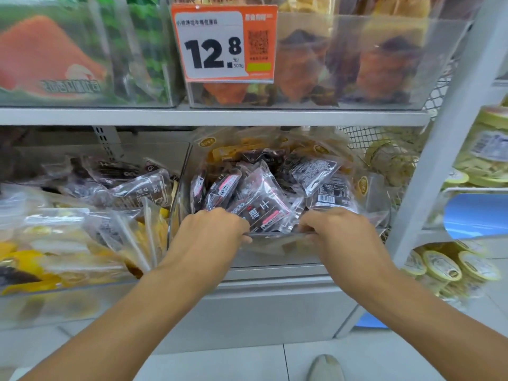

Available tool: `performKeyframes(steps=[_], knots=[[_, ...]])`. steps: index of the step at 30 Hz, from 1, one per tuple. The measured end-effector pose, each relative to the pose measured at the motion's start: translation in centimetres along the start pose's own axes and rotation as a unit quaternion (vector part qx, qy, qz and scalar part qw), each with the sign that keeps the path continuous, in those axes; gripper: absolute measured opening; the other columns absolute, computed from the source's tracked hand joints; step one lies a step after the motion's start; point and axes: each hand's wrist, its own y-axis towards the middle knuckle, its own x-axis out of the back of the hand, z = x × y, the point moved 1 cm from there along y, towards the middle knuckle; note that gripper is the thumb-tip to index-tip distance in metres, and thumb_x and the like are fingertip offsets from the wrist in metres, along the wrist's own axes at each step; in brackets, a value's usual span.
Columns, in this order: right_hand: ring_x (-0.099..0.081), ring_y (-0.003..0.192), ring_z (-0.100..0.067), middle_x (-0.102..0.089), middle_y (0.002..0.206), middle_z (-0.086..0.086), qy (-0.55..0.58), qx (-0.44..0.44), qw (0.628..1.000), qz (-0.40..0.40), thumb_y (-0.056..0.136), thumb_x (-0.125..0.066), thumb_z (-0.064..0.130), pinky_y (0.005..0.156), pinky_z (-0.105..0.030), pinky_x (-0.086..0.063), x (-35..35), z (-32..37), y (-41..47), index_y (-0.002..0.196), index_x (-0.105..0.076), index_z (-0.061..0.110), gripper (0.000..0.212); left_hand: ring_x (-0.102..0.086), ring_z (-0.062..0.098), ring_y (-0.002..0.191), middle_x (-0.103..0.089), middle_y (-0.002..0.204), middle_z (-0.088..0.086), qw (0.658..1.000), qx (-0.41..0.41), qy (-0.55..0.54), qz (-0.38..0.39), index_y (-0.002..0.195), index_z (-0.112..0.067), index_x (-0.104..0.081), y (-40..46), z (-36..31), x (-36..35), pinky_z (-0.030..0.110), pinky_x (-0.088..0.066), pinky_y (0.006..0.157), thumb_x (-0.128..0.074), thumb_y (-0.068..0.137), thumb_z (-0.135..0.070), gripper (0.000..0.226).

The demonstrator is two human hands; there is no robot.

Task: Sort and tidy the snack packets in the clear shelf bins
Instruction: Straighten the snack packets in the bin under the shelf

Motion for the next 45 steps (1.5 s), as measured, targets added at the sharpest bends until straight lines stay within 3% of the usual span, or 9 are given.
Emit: performKeyframes(steps=[7,12,23,26,29,32,36,40,45], knots=[[-0.062,0.067,-0.026,-0.068,0.067,0.001,0.029,0.023,0.997,-0.062,0.075,-0.075,0.01,0.06,-0.04,-0.053,2.6,-0.4,-0.7,0.082,-0.072,0.024,0.016,-0.062,0.023,0.091,-0.066,0.09,-0.006,0.999,-0.003,-0.023,-0.037,0.093,-0.029,-0.064,-1.0,0.1,1.7,0.032,-0.04,0.068,-0.046,0.101,-0.053,0.031],[-0.053,0.051,-0.015,-0.056,0.052,0.008,-0.026,0.04,0.998,-0.05,0.065,-0.088,0.017,0.042,-0.03,-0.047,2.8,0.1,-5.2,0.067,-0.065,0.03,0.026,-0.064,0.021,0.103,-0.068,0.103,-0.005,0.999,-0.051,0.002,0.016,0.11,-0.031,-0.064,-4.3,-1.4,1.3,0.033,-0.05,0.081,-0.039,0.101,-0.058,0.038],[-0.063,0.063,-0.015,-0.065,0.069,0.01,-0.12,-0.014,0.993,-0.012,0.073,-0.081,0.026,0.05,-0.027,-0.049,4.9,1.5,-7.3,0.078,-0.068,0.032,0.016,-0.063,0.019,0.105,-0.063,0.115,-0.007,0.998,-0.04,0.026,-0.041,0.114,-0.029,-0.055,-7.8,-4.1,0.2,0.032,-0.039,0.071,-0.034,0.106,-0.05,0.03],[-0.059,0.051,-0.02,-0.059,0.061,0.009,-0.059,0.028,0.994,-0.09,0.062,-0.09,0.029,0.041,-0.026,-0.044,5.3,3.7,-7.9,0.064,-0.062,0.029,0.028,-0.062,0.018,0.106,-0.063,0.114,-0.008,0.998,-0.044,0.014,-0.05,0.112,-0.031,-0.054,-8.2,-3.9,0.3,0.034,-0.041,0.071,-0.04,0.105,-0.048,0.023],[-0.061,0.056,-0.019,-0.059,0.061,0.009,0.02,0.1,0.983,-0.155,0.074,-0.081,0.04,0.042,-0.03,-0.046,5.3,6.5,-7.5,0.066,-0.063,0.028,0.022,-0.062,0.015,0.104,-0.064,0.109,-0.01,0.996,-0.04,-0.023,-0.082,0.111,-0.032,-0.058,-8.9,-3.0,1.1,0.034,-0.047,0.073,-0.047,0.099,-0.054,0.027],[-0.059,0.062,-0.014,-0.062,0.067,0.01,0.114,0.136,0.976,-0.129,0.087,-0.061,0.047,0.051,-0.035,-0.05,5.6,8.3,-5.8,0.076,-0.065,0.029,0.022,-0.066,0.01,0.084,-0.07,0.091,-0.014,0.98,-0.047,-0.095,-0.166,0.099,-0.033,-0.068,-10.3,-1.0,2.8,0.036,-0.055,0.066,-0.048,0.088,-0.058,0.034],[-0.064,0.082,-0.015,-0.069,0.086,0.013,0.162,0.133,0.972,-0.108,0.087,-0.067,0.047,0.069,-0.037,-0.055,6.5,9.9,-3.5,0.094,-0.069,0.032,0.017,-0.064,0.001,0.077,-0.07,0.084,-0.019,0.972,0.032,-0.114,-0.202,0.094,-0.033,-0.071,-12.7,2.5,5.4,0.031,-0.057,0.067,-0.06,0.084,-0.061,0.032],[-0.054,0.109,-0.025,-0.063,0.118,0.004,0.098,0.05,0.987,-0.12,0.085,-0.062,0.06,0.085,-0.039,-0.05,7.6,9.5,-1.0,0.122,-0.063,0.026,0.05,-0.06,0.003,0.08,-0.066,0.081,-0.017,0.984,0.088,-0.092,-0.124,0.087,-0.035,-0.066,-14.1,5.0,5.0,0.034,-0.055,0.073,-0.059,0.086,-0.065,0.031],[-0.058,0.114,-0.031,-0.054,0.134,-0.004,0.011,-0.061,0.995,0.082,0.066,-0.03,0.096,0.085,-0.046,-0.054,5.7,10.0,1.6,0.138,-0.045,0.027,0.101,-0.06,0.0,0.073,-0.066,0.078,-0.022,0.949,0.118,-0.2,-0.214,0.085,-0.035,-0.068,-14.2,6.9,1.6,0.03,-0.054,0.068,-0.057,0.085,-0.068,0.035]])
